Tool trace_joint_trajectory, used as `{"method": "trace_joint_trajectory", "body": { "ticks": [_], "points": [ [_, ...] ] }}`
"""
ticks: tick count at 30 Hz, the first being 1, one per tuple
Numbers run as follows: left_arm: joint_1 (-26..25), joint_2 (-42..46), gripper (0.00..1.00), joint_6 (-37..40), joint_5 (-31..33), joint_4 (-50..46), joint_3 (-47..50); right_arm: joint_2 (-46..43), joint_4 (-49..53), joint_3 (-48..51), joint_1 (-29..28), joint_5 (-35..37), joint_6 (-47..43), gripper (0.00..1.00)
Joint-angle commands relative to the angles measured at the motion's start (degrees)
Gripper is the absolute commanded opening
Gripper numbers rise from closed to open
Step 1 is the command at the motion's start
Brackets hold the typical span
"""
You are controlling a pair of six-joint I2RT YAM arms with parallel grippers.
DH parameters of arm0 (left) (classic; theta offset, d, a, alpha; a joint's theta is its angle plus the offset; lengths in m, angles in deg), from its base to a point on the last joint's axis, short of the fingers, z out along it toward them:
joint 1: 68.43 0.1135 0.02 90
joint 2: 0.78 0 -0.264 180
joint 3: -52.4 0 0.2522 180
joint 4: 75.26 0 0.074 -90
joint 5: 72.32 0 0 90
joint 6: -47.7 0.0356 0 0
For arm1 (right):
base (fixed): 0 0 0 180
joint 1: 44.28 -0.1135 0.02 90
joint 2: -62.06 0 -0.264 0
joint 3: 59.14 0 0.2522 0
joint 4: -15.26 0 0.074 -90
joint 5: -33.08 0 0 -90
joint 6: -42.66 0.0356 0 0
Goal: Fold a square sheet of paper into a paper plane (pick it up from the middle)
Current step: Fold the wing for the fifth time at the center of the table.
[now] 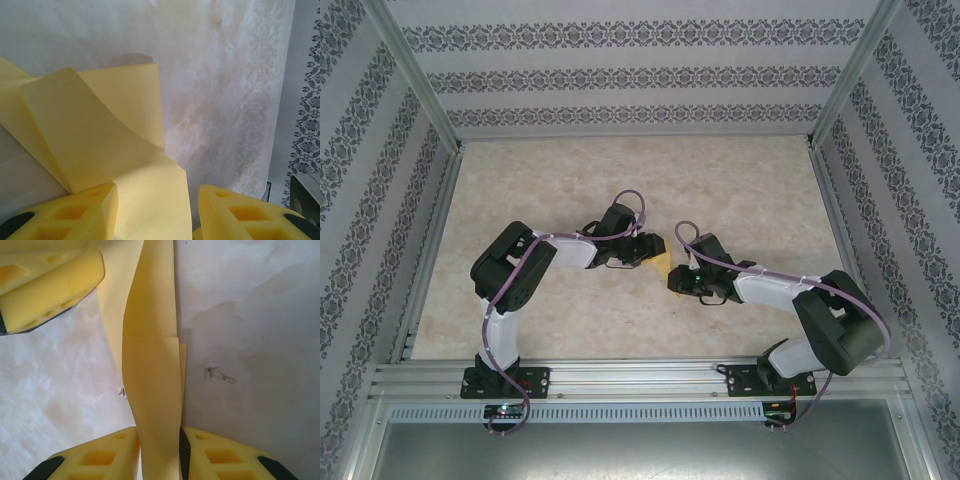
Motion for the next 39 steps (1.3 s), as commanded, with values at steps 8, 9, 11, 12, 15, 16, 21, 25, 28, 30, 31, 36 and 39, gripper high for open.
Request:
{"method": "trace_joint_trajectory", "body": {
  "ticks": [8, 9, 11, 12, 15, 16, 21, 25, 28, 30, 31, 36, 39],
  "points": [
    [-0.74, -3.67, 0.48, 1.38, -0.6, -2.78, -0.18, 0.38, -0.01, 2.39, 0.9, -1.4, 1.25, 0.16],
    [-0.74, -3.67, 0.48, 1.39, -0.6, -2.87, -0.23, 0.61, -0.29, 2.52, 0.85, -1.65, 1.3, 0.15],
    [-0.74, -3.65, 0.48, 1.47, -0.61, -2.96, -0.16, 0.62, -0.64, 2.83, 0.77, -2.16, 1.51, 0.14],
    [-0.74, -3.67, 0.48, 1.45, -0.6, -2.96, -0.17, 0.51, -0.66, 3.07, 0.77, -2.3, 1.62, 0.14],
    [-0.75, -3.67, 0.48, 1.39, -0.6, -2.87, -0.12, -0.6, 0.96, 2.65, 0.95, -2.27, 0.89, 0.19],
    [-0.74, -3.67, 0.48, 1.39, -0.6, -2.79, -0.17, -1.3, 1.85, 2.32, 1.02, -2.06, 0.62, 0.2],
    [-0.79, -3.74, 0.48, 1.39, -0.67, -2.87, -0.17, -4.86, 4.8, 0.04, 1.26, -1.74, 0.07, 0.26],
    [-0.74, -3.89, 0.48, 1.39, -0.87, -2.61, -0.09, -4.46, 3.7, 0.34, 1.29, -2.66, 0.54, 0.28],
    [-0.74, -3.98, 0.48, 1.38, -0.95, -2.53, -0.13, -3.85, 2.46, 0.4, 1.14, -3.27, 1.45, 0.28],
    [-0.74, -3.86, 0.48, 1.35, -1.04, -2.52, -0.09, -4.22, 2.36, 0.37, 1.03, -3.11, 1.55, 0.26],
    [-0.76, -3.76, 0.48, 1.39, -0.96, -2.52, 0.03, -4.28, 1.9, 0.55, 1.03, -3.1, 1.65, 0.23],
    [-0.79, -4.1, 0.48, 1.21, -1.04, -2.26, -0.16, -1.41, 1.45, 0.25, 1.12, -3.14, 1.33, 0.19],
    [-0.75, -4.13, 0.48, 1.3, -1.13, -2.39, -0.26, -0.46, 0.01, 0.76, 1.16, -3.14, 1.91, 0.11]
  ]
}}
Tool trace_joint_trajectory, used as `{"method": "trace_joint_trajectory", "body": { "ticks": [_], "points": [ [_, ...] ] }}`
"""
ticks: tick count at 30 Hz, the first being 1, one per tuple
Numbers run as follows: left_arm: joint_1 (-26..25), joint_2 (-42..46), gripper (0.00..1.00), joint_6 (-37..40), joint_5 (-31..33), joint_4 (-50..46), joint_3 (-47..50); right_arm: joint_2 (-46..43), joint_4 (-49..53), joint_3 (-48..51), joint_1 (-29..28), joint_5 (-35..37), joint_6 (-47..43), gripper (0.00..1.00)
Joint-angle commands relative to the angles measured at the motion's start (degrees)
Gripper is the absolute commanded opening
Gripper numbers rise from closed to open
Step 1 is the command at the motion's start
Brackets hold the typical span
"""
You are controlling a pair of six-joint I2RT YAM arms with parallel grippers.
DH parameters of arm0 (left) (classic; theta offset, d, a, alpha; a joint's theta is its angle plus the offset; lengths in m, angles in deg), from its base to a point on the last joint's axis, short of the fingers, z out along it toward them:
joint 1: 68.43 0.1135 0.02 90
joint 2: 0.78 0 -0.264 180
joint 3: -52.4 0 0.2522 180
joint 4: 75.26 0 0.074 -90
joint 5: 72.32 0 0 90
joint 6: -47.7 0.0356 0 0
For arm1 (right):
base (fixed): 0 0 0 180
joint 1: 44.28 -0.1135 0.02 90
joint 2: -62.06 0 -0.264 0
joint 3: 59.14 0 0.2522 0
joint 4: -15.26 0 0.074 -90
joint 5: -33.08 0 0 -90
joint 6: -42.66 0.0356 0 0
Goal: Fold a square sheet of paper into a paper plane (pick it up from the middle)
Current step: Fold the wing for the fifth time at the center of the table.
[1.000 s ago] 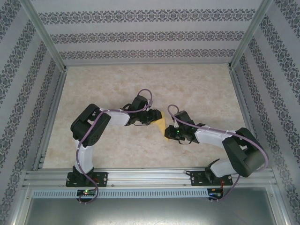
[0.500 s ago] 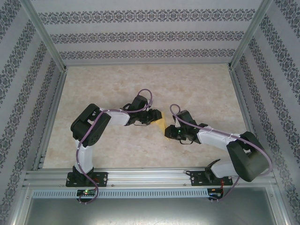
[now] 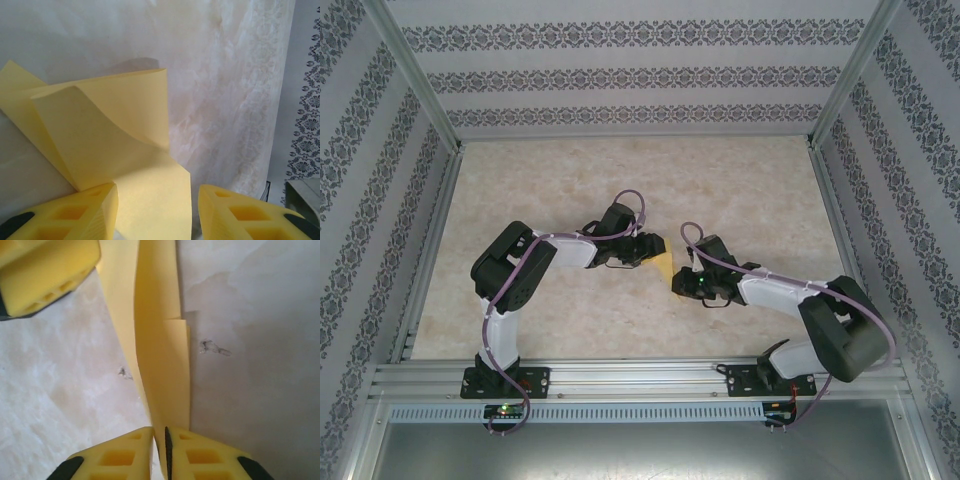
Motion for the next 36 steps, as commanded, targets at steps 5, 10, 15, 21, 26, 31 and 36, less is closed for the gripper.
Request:
{"method": "trace_joint_trajectory", "body": {
  "ticks": [5, 10, 15, 21, 26, 31, 36],
  "points": [
    [-0.83, -3.92, 0.48, 1.39, -0.71, -2.57, -0.19, 0.67, -2.51, 0.71, 0.48, -1.08, 0.96, 0.04],
    [-0.84, -4.01, 0.48, 1.3, -0.57, -2.59, -0.2, -0.68, -2.04, 2.12, 0.85, -1.31, 1.13, 0.02],
    [-0.85, -4.01, 0.48, 1.3, -0.39, -2.93, -0.17, -1.0, -3.0, 4.4, 3.37, -2.01, 2.91, 0.0],
    [-0.88, -4.34, 0.48, 1.3, -0.27, -3.5, -0.63, 1.82, -0.62, 4.23, 3.52, -4.08, 5.27, 0.0],
    [-0.83, -4.44, 0.48, 1.22, -0.49, -3.33, -0.73, 1.95, -1.39, 5.13, 3.5, -4.28, 7.15, 0.0],
    [-0.84, -3.67, 0.48, 1.47, -2.49, -0.15, -0.58, 1.01, -3.18, 4.11, 4.1, -6.97, 8.57, 0.0],
    [-0.92, -3.38, 0.49, 1.83, -6.73, 3.83, -2.2, 2.92, -5.27, 4.33, 4.74, -8.76, 9.5, 0.0]
  ]
}}
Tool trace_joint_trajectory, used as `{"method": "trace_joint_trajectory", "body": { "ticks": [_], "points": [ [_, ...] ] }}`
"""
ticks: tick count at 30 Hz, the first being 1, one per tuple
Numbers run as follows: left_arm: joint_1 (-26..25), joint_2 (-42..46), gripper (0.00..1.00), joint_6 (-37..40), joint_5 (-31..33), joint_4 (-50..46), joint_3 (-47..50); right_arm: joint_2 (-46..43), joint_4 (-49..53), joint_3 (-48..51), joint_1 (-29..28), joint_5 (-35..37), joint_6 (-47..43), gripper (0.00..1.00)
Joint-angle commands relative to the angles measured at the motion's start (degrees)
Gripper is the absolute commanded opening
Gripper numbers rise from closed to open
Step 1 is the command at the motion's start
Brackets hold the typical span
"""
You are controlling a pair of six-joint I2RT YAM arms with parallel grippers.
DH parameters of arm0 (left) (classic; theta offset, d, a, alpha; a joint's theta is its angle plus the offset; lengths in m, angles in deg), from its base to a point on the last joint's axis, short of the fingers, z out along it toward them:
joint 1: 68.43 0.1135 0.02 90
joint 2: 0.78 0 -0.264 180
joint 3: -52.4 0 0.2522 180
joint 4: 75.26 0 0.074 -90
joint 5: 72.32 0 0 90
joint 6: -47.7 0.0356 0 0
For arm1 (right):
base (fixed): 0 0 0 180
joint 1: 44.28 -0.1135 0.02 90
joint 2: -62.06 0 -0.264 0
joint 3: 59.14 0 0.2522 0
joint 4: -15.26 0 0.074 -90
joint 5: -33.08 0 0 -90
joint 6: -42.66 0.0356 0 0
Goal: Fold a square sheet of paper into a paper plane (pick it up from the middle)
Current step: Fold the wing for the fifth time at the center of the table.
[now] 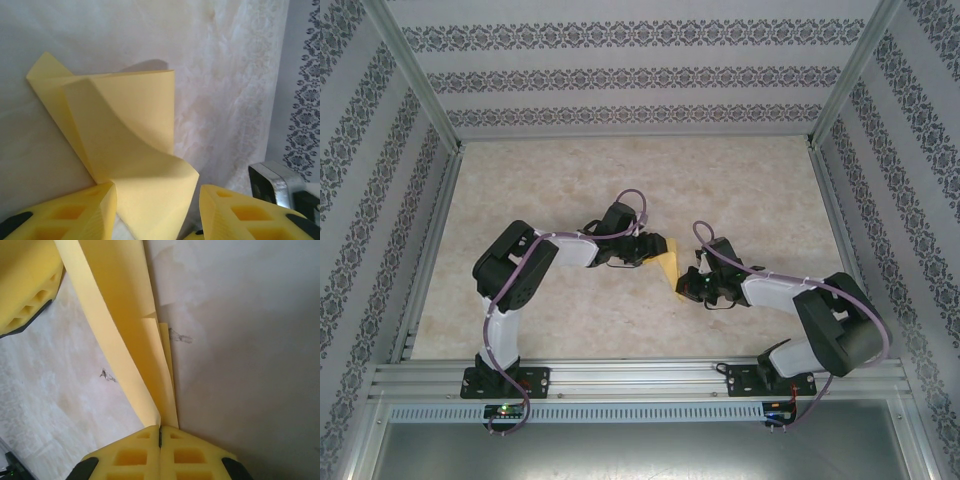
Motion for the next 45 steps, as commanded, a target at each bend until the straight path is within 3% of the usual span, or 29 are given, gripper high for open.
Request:
{"method": "trace_joint_trajectory", "body": {
  "ticks": [1, 3, 10, 23, 39, 45],
  "points": [
    [-1.08, -2.42, 0.5, 1.59, -5.02, 3.63, -1.69, 1.9, -0.49, 0.95, 0.48, -1.71, 1.45, 0.0],
    [-1.21, -2.39, 0.51, 1.72, -3.58, 1.08, -2.92, 2.11, -0.85, 1.03, 0.5, -1.8, 1.6, 0.0],
    [-1.73, -3.98, 0.52, -0.79, -6.26, 7.17, -3.15, 2.41, -1.0, 1.28, 0.79, -1.49, 1.67, 0.0],
    [-2.41, -4.7, 0.52, -1.51, -7.29, 9.73, -4.17, 2.96, -1.41, 1.72, 1.32, -1.82, 1.76, 0.0],
    [-2.48, -8.97, 0.5, 0.86, -0.09, -10.65, -9.57, 0.5, -2.01, 2.09, 1.53, -2.48, 4.28, 0.0],
    [-2.41, -9.75, 0.49, 1.4, 1.5, -16.07, -10.98, -1.02, 0.57, 2.0, 1.56, -0.58, 4.81, 0.05]
  ]
}}
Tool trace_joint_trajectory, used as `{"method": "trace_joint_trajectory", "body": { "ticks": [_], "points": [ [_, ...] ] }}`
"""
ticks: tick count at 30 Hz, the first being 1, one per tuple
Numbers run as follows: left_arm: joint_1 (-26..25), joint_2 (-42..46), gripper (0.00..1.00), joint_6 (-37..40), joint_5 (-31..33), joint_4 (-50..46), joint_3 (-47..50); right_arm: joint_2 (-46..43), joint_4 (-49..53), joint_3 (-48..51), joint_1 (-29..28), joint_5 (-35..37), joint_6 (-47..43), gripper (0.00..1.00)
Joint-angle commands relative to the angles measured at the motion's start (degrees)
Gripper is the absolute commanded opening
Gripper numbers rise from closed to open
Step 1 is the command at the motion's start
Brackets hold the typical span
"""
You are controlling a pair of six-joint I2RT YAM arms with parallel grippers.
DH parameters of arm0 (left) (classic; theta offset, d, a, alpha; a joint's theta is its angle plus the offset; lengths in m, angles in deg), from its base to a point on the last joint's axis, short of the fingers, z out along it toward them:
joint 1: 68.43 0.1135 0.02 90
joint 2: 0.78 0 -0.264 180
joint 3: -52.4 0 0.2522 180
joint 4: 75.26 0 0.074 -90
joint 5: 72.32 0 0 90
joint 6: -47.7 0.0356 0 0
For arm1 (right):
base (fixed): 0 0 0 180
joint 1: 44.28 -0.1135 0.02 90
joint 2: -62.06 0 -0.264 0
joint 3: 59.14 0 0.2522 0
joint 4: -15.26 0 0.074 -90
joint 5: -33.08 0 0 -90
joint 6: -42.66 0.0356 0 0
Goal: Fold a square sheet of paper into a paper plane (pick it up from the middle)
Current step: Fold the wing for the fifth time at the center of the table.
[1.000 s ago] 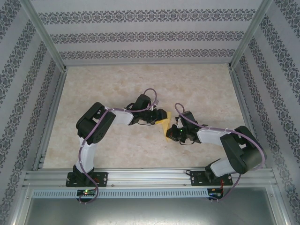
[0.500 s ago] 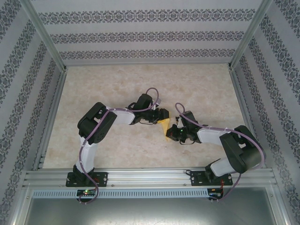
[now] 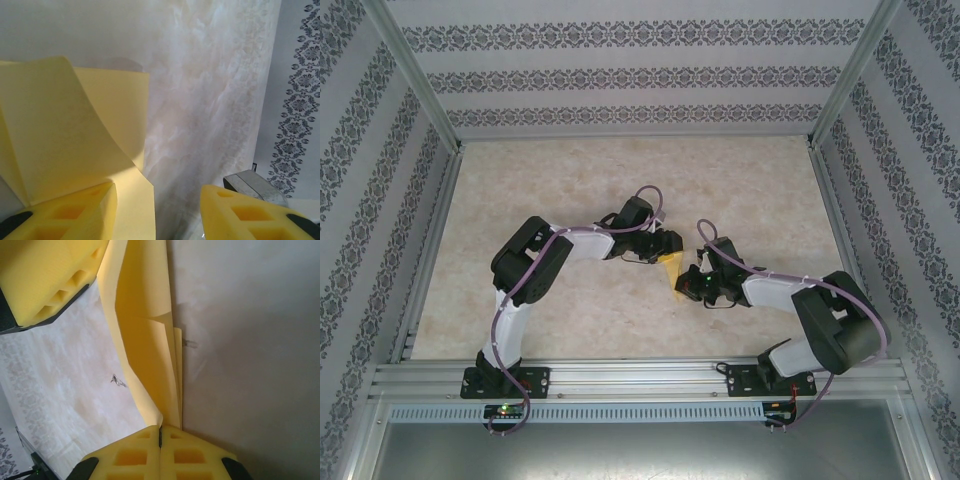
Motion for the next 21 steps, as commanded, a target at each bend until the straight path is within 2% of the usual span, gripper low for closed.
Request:
{"method": "trace_joint_trajectory", "body": {
  "ticks": [1, 7, 9, 14, 16, 21],
  "points": [
    [-0.41, -3.27, 0.49, 1.76, 4.32, -10.64, -0.15, -1.3, 3.36, 1.19, 0.62, 1.62, 1.43, 0.05],
    [-0.45, -3.95, 0.49, 2.22, 4.53, -12.0, -1.12, -2.85, 5.45, 1.76, 0.52, 4.37, 2.86, 0.06],
    [-0.48, -4.3, 0.49, 2.29, 4.49, -12.33, -1.32, -2.76, 7.14, 1.68, 0.53, 5.43, 2.99, 0.11],
    [-0.5, -4.67, 0.48, 2.29, 4.14, -12.38, -1.56, -1.95, 9.52, 2.14, 0.44, 6.34, 3.41, 0.1],
    [-0.57, -4.73, 0.48, 2.46, 4.09, -12.59, -1.71, -1.88, 9.04, 2.77, 0.36, 7.12, 3.45, 0.04],
    [-0.58, -4.85, 0.48, 2.46, 3.91, -12.34, -1.67, -0.93, 12.48, 1.78, 0.09, 8.9, 2.68, 0.03]
  ]
}}
